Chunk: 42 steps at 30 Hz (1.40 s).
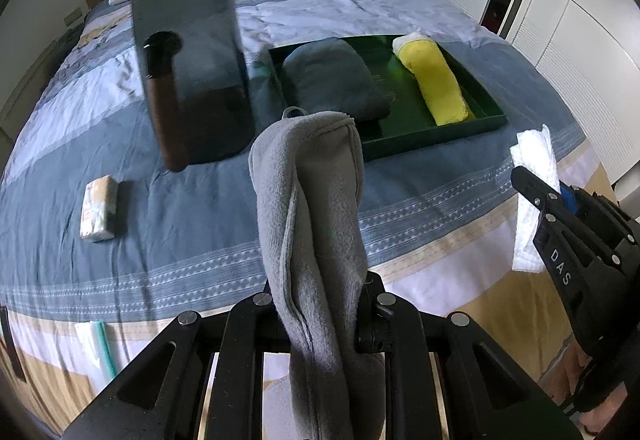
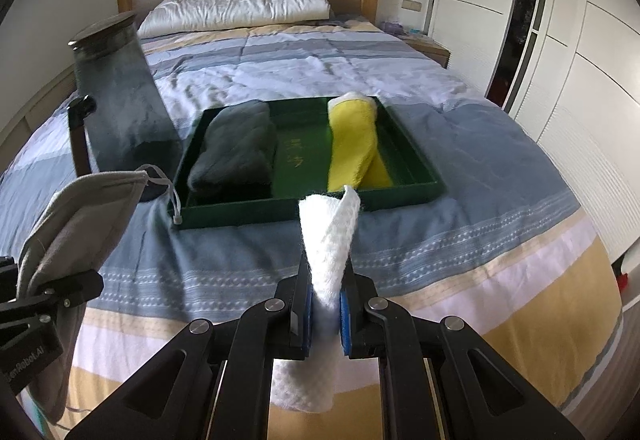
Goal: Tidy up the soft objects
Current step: 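Carry both held cloths over the bed toward the green tray, then lower the grey cloth and white cloth into the green tray beside the towels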
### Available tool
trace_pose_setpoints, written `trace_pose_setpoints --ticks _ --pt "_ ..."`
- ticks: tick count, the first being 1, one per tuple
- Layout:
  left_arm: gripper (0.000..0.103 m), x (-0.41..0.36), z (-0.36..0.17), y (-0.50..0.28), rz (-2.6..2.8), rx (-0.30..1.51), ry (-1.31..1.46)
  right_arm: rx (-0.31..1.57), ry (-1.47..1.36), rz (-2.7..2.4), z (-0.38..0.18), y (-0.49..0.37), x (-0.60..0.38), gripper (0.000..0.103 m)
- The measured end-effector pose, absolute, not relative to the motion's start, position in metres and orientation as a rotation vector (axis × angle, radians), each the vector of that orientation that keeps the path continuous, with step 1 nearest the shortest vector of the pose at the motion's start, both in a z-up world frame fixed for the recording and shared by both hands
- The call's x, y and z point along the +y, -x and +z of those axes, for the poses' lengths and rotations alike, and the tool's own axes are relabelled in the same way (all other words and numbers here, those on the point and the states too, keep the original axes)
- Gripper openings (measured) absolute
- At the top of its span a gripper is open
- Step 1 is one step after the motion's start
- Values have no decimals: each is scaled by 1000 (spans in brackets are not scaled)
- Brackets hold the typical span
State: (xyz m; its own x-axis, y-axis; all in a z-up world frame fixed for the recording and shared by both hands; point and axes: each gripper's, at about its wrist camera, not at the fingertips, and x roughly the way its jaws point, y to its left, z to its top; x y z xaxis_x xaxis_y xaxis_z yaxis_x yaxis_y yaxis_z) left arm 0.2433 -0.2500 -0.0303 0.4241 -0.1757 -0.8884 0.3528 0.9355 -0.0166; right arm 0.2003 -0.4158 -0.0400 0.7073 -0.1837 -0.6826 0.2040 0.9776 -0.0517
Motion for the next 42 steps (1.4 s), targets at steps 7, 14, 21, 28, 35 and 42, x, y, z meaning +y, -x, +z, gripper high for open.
trace_pose_setpoints --ticks 7,14,21,28,35,42 --pt "15 -271 -27 -250 -323 1049 -201 731 -30 -224 -35 -211 -435 9" --pt "15 -283 -19 -263 -299 1012 -206 707 -10 -228 -31 -229 -442 9" --pt "15 -294 -9 -276 -282 957 -204 685 8 -229 -29 -248 -447 9" --pt "15 -302 0 -292 -277 910 -200 671 14 -235 -30 -262 -453 9" --pt "15 -311 -1 -307 -258 887 -197 657 14 -237 -28 -274 -460 9" --pt "15 -316 -5 -320 -250 877 -191 639 16 -234 -26 -285 -462 9"
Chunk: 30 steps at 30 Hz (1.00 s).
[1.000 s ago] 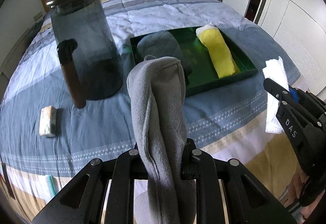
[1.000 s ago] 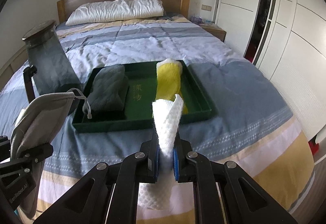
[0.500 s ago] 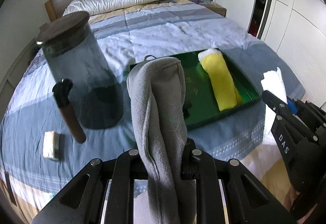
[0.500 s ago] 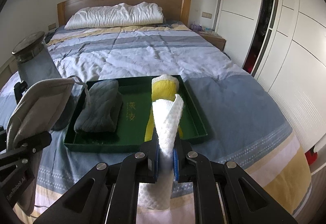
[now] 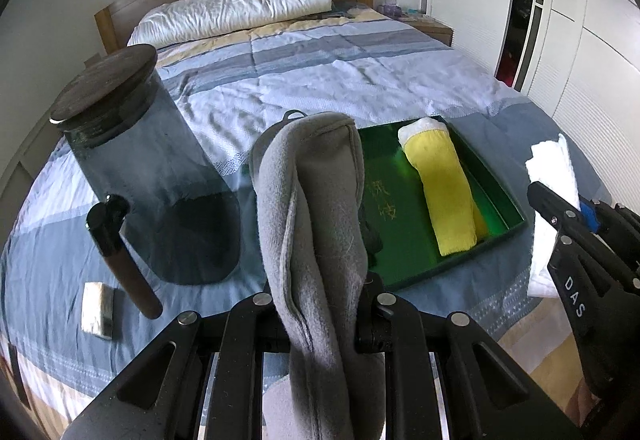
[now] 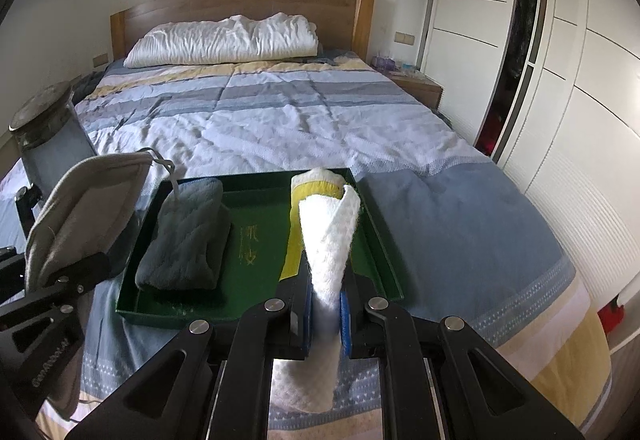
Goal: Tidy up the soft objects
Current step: 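Lower the grey cloth and white cloth into the green tray beside the towels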
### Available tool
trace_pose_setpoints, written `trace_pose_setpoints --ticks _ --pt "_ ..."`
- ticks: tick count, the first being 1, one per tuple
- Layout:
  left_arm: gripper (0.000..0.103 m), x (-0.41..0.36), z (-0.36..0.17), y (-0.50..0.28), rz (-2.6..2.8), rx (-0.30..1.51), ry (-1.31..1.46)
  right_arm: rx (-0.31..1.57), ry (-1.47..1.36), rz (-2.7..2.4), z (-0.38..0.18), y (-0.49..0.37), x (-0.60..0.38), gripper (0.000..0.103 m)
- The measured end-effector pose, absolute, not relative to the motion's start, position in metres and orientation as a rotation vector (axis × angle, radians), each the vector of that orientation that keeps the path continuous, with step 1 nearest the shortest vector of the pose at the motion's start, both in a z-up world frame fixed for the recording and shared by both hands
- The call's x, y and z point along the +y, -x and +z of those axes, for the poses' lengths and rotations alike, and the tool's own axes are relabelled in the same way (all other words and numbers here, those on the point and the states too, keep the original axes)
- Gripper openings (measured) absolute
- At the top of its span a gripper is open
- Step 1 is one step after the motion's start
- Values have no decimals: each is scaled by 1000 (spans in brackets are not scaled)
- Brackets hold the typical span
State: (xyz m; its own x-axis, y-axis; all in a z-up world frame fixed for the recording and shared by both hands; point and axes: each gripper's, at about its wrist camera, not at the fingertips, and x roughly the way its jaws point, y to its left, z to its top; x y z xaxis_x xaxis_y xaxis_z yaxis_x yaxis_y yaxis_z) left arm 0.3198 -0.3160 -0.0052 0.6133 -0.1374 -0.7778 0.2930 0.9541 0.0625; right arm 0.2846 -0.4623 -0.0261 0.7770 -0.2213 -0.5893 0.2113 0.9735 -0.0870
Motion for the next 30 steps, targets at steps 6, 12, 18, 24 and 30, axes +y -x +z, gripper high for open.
trace_pose_setpoints --ticks 6,12,18,24,30 --pt "15 -312 6 -336 -256 860 -155 614 20 -226 -22 -290 -468 10" --pt "15 -299 28 -358 -267 829 -104 580 33 -218 -16 -295 -480 10" --pt "15 -296 34 -377 -299 836 -58 558 31 -193 -13 -307 -489 10" --pt "15 -318 12 -391 -341 894 -42 564 45 -153 -19 -325 -492 10" --pt "15 -338 -17 -400 -354 956 -9 601 99 -123 -30 -352 -499 10"
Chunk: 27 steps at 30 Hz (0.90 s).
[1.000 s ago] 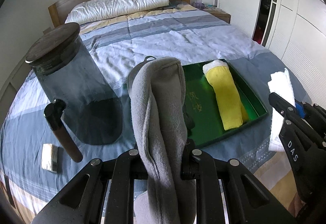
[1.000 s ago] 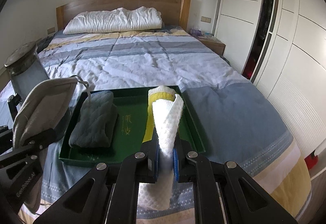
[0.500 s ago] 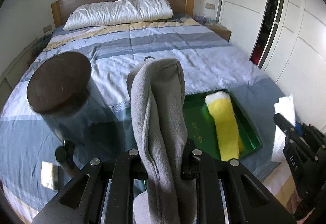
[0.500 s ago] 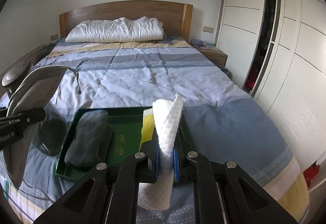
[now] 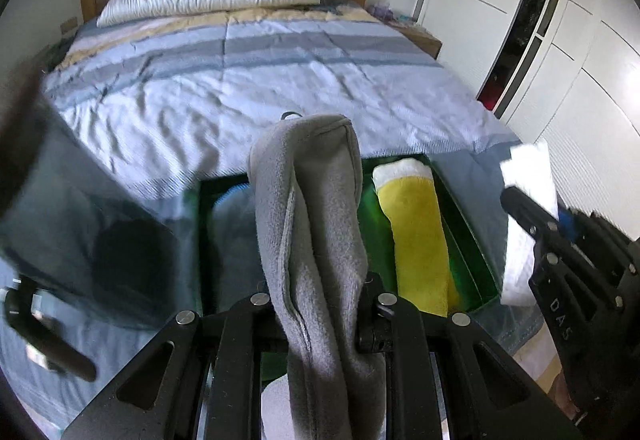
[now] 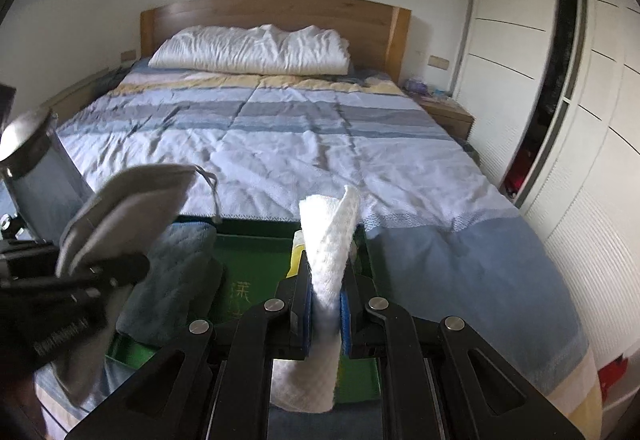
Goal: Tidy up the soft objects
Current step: 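Lower the grey cloth and white cloth into the green tray beside the towels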
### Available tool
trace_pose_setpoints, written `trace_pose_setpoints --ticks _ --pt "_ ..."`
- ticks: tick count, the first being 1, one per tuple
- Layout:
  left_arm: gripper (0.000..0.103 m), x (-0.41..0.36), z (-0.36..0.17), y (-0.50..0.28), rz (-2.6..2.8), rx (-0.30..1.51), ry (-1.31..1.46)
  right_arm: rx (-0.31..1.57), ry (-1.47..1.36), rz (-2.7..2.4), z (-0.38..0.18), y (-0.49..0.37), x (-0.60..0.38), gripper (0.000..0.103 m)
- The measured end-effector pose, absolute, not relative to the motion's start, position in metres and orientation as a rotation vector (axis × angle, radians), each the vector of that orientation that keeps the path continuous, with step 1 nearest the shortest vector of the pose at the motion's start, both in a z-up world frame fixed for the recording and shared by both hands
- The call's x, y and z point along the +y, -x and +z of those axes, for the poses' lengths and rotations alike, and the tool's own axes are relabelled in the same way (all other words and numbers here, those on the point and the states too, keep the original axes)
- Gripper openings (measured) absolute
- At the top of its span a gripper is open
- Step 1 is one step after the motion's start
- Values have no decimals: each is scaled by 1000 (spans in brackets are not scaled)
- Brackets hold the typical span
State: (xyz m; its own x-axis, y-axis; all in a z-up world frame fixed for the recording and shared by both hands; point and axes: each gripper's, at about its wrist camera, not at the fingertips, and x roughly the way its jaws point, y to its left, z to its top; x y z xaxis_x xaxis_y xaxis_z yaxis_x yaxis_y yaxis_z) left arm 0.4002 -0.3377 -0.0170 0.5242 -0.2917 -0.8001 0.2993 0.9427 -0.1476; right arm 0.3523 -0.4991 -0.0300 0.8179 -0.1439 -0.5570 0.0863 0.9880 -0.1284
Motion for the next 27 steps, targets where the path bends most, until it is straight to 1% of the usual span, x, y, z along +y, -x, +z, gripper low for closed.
trace_pose_setpoints --ticks 10,18,27 --pt "15 -363 -63 -420 -342 1052 15 677 169 -83 -47 -408 -518 10" --pt "16 -377 -89 -427 -333 1090 -9 726 212 -33 -67 -435 -525 11" --pt "16 -385 -100 -428 -306 1089 -44 760 201 -36 -87 -454 -530 11"
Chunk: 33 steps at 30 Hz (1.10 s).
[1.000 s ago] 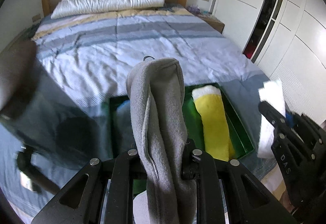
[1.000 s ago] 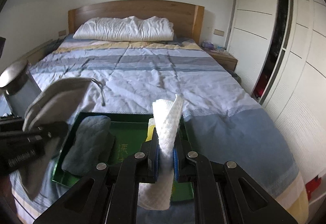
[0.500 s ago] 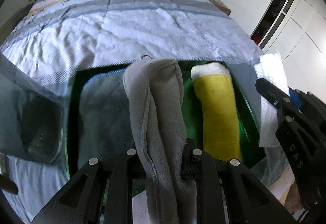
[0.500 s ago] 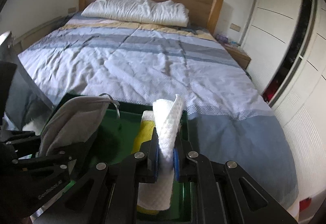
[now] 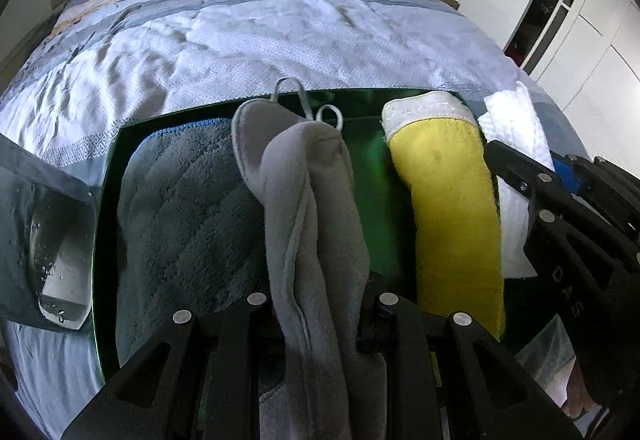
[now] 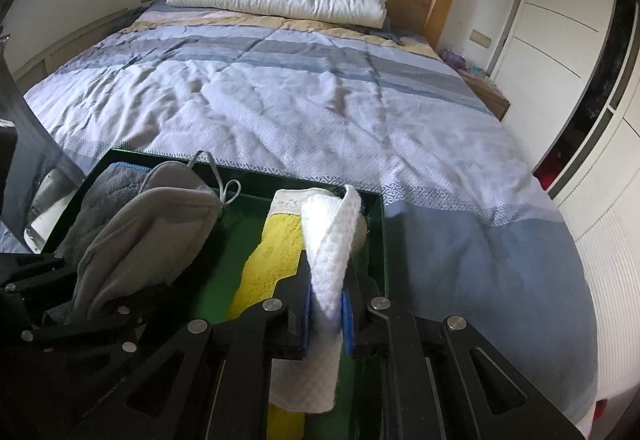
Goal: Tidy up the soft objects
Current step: 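Lower the grey cloth and white cloth into the green tray beside the towels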
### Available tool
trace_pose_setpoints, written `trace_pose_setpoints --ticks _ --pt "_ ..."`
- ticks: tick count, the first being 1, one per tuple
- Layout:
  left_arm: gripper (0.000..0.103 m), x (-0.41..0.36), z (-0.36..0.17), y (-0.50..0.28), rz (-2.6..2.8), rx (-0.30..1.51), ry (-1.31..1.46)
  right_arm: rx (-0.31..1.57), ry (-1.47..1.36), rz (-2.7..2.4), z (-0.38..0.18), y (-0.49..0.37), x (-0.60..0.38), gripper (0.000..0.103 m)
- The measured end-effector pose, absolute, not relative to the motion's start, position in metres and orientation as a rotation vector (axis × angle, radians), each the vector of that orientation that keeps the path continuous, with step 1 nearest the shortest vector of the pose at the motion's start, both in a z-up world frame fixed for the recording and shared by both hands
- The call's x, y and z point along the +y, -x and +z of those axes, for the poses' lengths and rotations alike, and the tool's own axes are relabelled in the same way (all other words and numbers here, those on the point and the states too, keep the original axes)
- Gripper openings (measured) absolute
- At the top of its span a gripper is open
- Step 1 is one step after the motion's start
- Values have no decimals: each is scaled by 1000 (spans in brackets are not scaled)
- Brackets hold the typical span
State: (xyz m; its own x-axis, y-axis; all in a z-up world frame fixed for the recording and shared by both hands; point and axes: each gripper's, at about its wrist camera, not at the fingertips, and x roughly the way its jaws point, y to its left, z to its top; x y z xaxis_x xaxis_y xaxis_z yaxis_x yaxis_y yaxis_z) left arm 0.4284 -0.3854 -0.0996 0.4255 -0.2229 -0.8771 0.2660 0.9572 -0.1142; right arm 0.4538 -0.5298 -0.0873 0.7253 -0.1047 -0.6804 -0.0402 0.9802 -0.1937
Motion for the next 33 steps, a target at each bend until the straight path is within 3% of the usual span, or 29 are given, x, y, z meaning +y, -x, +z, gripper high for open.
trace_pose_setpoints --ticks 33 --pt "19 -372 -108 -439 -149 1100 -80 795 201 4 -103 -470 -518 13"
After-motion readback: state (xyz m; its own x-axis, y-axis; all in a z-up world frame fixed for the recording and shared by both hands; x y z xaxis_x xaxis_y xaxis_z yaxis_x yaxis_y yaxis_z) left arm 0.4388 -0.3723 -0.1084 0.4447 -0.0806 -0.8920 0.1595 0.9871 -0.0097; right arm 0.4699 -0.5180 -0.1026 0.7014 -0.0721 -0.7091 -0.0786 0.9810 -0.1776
